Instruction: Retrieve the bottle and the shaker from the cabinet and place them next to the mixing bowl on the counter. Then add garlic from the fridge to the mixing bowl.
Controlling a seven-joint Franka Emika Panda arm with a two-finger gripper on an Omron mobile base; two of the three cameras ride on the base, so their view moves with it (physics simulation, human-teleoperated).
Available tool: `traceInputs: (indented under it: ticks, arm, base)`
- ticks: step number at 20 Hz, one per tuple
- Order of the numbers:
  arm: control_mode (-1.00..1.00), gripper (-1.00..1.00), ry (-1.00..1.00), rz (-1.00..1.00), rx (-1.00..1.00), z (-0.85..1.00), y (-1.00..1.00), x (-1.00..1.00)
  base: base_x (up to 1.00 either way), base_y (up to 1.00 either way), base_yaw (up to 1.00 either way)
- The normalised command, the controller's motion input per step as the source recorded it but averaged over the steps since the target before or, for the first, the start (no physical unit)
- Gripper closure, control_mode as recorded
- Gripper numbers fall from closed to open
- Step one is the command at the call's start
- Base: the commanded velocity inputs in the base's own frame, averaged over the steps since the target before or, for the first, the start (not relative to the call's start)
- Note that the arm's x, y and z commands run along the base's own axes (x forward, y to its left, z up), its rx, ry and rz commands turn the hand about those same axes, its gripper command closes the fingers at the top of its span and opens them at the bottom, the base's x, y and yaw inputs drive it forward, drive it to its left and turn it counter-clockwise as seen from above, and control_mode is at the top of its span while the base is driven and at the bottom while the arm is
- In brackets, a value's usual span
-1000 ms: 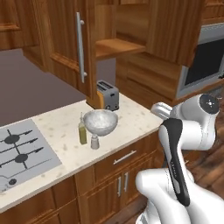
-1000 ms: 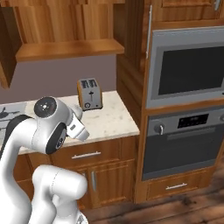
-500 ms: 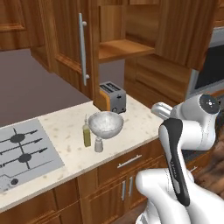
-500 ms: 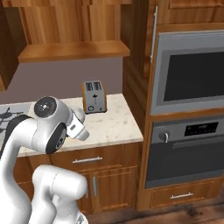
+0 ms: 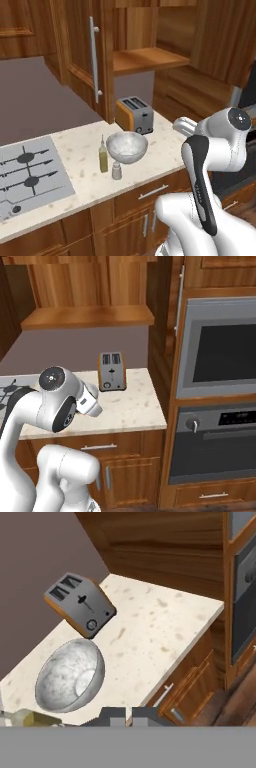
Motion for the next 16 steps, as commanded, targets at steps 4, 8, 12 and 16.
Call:
traceInputs:
  ticks: [4,8,12,16]
  arm:
    - [1.0,1.0,0.0,0.0,0.0,0.0,0.0,0.0]
    - [1.0,1.0,0.0,0.0,0.0,0.0,0.0,0.0]
    - [1.0,1.0,0.0,0.0,0.0,0.0,0.0,0.0]
    - [1.0,1.0,0.0,0.0,0.0,0.0,0.0,0.0]
  base:
    - [0.42,-0.26,0.23]
    - [0.38,-0.26,0.24]
    - [0.34,-0.21,0.23]
    - [0.31,-0.2,0.24]
